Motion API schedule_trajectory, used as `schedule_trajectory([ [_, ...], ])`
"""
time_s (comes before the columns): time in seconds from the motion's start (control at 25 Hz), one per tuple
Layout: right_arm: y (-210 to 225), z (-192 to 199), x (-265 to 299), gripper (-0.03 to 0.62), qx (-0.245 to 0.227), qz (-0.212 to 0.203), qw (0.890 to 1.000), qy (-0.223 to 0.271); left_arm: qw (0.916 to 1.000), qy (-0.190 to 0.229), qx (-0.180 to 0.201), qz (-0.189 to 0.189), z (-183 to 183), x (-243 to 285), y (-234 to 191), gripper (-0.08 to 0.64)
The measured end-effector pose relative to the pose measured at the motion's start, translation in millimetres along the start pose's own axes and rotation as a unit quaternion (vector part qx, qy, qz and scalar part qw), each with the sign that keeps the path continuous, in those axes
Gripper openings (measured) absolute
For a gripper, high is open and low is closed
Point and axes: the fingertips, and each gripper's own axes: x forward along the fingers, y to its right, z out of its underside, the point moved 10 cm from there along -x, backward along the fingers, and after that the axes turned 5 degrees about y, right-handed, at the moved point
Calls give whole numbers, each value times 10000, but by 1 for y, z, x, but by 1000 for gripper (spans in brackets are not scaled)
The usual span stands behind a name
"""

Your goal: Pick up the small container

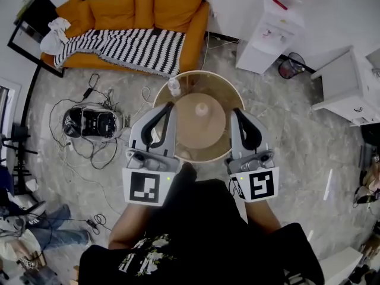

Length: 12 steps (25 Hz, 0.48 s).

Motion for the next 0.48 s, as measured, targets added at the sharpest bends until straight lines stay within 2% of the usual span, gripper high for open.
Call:
schedule_trajectory([
  [0.28,4,19,43,-5,-187,134,9997,-106,9996,102,-123,250,29,41,-36,6],
  [0.48,17,44,58,-5,-178,148,9992,-322,9990,-9,-124,420,54,67,-40,6],
])
